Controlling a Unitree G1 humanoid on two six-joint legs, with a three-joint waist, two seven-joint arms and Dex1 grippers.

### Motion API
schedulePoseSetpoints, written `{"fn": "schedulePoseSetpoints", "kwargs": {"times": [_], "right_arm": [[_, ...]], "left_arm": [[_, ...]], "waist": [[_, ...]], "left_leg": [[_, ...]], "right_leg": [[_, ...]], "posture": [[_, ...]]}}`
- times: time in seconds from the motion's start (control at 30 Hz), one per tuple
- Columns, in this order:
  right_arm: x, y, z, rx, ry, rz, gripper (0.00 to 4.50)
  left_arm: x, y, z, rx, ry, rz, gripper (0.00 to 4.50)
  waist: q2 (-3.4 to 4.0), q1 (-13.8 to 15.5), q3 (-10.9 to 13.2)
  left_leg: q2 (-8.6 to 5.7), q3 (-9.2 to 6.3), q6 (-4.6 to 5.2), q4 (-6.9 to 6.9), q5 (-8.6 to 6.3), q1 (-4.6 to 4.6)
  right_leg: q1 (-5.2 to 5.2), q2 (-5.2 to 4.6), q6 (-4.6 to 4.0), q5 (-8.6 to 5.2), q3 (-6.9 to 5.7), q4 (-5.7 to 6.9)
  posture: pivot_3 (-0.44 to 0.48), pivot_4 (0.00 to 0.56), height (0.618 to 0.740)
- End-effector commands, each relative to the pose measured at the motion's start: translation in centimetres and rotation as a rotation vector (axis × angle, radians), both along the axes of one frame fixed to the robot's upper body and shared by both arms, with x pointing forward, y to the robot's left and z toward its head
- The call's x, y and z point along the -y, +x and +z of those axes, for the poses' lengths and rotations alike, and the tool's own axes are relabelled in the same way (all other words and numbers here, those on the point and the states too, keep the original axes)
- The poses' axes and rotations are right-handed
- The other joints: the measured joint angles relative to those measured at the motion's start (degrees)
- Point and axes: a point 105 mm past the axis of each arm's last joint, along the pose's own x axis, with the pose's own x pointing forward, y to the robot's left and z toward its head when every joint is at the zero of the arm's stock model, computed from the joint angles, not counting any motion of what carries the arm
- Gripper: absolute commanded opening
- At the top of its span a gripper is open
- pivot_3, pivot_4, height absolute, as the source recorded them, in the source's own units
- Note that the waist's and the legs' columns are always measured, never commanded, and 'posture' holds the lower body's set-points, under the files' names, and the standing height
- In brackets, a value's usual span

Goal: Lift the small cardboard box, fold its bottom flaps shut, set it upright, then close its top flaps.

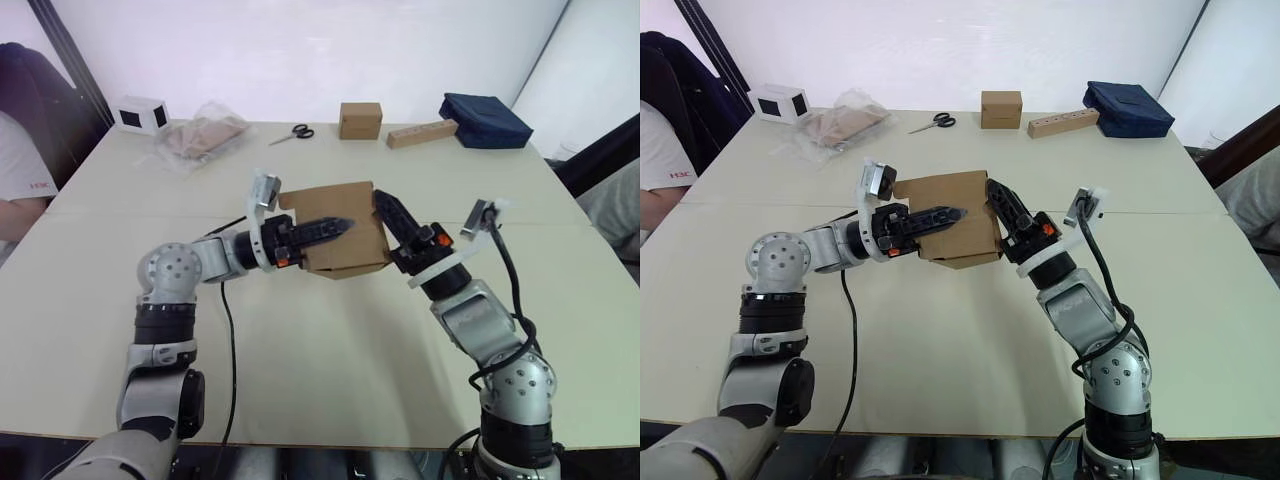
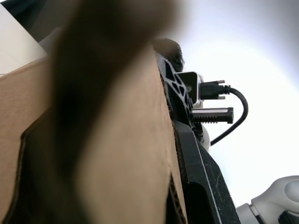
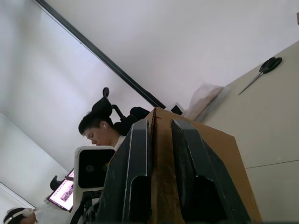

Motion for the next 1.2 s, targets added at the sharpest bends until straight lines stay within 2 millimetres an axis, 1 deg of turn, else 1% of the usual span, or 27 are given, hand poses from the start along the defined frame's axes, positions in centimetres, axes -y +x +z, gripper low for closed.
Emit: {"fn": "schedulePoseSetpoints", "kwargs": {"times": [0.03, 0.23, 0.37, 0.53, 0.77, 1.07, 1.13, 1.2], "right_arm": [[-1.1, -0.4, 1.0, 0.037, 0.003, 0.028, 0.73], [-1.7, -0.4, 1.1, 0.038, 0.012, 0.032, 0.73], [-1.6, -0.4, 1.1, 0.031, 0.025, 0.031, 0.73], [-0.7, -0.7, 0.9, 0.023, 0.005, 0.021, 0.73], [1.5, -0.6, 1.0, 0.025, -0.003, -0.037, 0.73], [4.2, -1.1, 1.5, 0.04, -0.017, -0.104, 0.73], [4.8, -1.0, 1.0, 0.034, -0.069, -0.133, 0.73], [4.6, -0.8, 0.4, 0.031, -0.133, -0.144, 0.73]], "left_arm": [[0.6, -0.6, 1.3, 0.043, -0.05, -0.024, 0.0], [0.8, 0.3, 1.7, 0.024, -0.083, 0.028, 0.0], [0.7, 1.1, 2.1, 0.012, -0.113, 0.08, 0.0], [0.5, 0.8, 2.5, 0.021, -0.121, 0.061, 0.0], [0.3, 0.5, 2.5, 0.025, -0.109, 0.047, 0.0], [-0.2, 0.5, 2.4, 0.028, -0.093, 0.045, 0.0], [-0.2, 0.5, 2.4, 0.03, -0.087, 0.045, 0.0], [-0.2, 0.5, 2.4, 0.032, -0.087, 0.041, 0.0]], "waist": [[0.0, 0.0, 0.0], [0.0, 0.0, 0.0], [0.0, 0.0, 0.0], [0.0, 0.0, 0.0], [0.0, 0.0, 0.0], [0.0, 0.1, 0.0], [-0.01, 0.1, 0.0], [-0.01, 0.1, 0.0]], "left_leg": [[0.0, 0.0, 0.0, 0.0, 0.0, 0.0], [0.0, 0.0, 0.0, 0.0, 0.0, 0.0], [0.0, 0.0, 0.0, 0.0, 0.0, 0.0], [0.0, 0.0, 0.0, 0.0, 0.0, 0.0], [-0.01, 0.0, 0.0, -0.01, 0.0, 0.0], [-0.02, 0.01, 0.0, -0.03, 0.0, -0.01], [-0.01, 0.0, 0.0, -0.03, 0.0, -0.01], [-0.01, 0.01, 0.0, -0.04, 0.0, -0.01]], "right_leg": [[0.0, 0.0, 0.0, 0.0, 0.0, 0.0], [0.0, 0.0, 0.0, 0.0, 0.0, 0.0], [0.0, 0.0, 0.0, 0.0, 0.0, 0.0], [0.0, 0.01, 0.0, 0.0, 0.0, 0.0], [0.0, 0.01, -0.01, 0.0, -0.01, -0.02], [0.0, 0.02, 0.0, -0.01, -0.01, -0.04], [0.0, 0.03, 0.0, -0.01, -0.01, -0.04], [0.0, 0.03, -0.01, -0.01, 0.0, -0.05]], "posture": [[0.0, 0.15, 0.74], [0.0, 0.15, 0.74], [0.0, 0.15, 0.74], [0.0, 0.15, 0.74], [0.0, 0.15, 0.74], [0.0, 0.15, 0.74], [0.0, 0.15, 0.74], [0.0, 0.15, 0.74]]}}
